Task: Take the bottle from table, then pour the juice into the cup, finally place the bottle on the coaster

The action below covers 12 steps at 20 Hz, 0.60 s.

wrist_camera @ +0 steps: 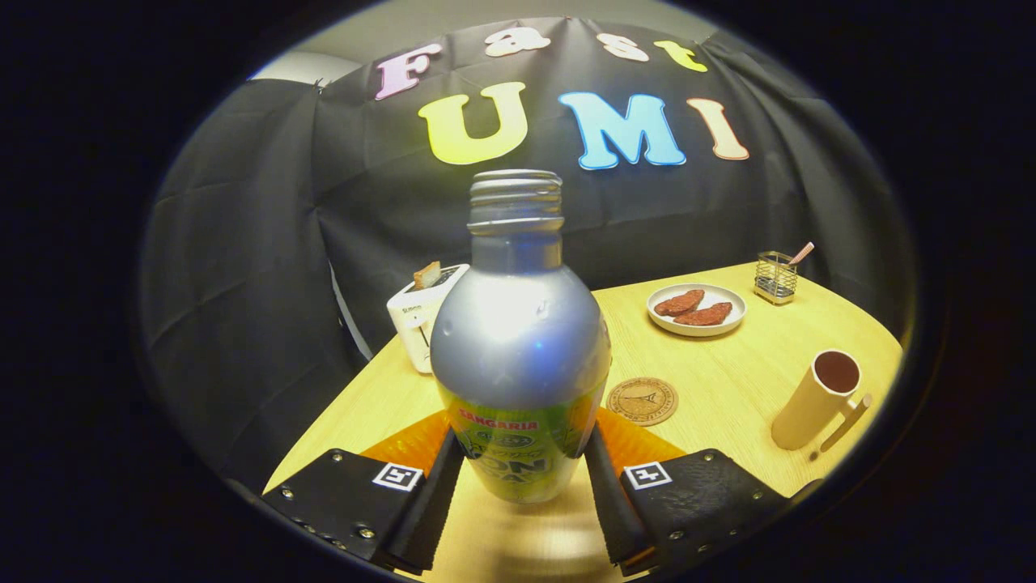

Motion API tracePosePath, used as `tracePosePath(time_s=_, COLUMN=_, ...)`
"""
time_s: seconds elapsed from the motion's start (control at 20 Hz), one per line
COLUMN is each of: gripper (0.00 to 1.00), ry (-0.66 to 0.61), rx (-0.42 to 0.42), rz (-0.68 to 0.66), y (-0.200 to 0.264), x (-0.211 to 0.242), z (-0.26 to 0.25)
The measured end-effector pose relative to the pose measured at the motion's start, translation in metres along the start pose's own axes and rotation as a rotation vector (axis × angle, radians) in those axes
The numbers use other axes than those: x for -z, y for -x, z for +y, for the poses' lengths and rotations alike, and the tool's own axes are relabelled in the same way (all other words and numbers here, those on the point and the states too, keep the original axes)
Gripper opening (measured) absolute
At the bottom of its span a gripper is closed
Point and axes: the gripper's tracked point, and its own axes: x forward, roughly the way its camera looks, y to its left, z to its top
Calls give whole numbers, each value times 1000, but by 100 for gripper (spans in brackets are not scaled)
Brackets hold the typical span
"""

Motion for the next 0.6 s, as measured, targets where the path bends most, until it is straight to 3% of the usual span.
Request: tracePosePath(time_s=0.6, gripper=76, ry=-307, rx=24, rz=-71, y=9, x=-22, z=-63)
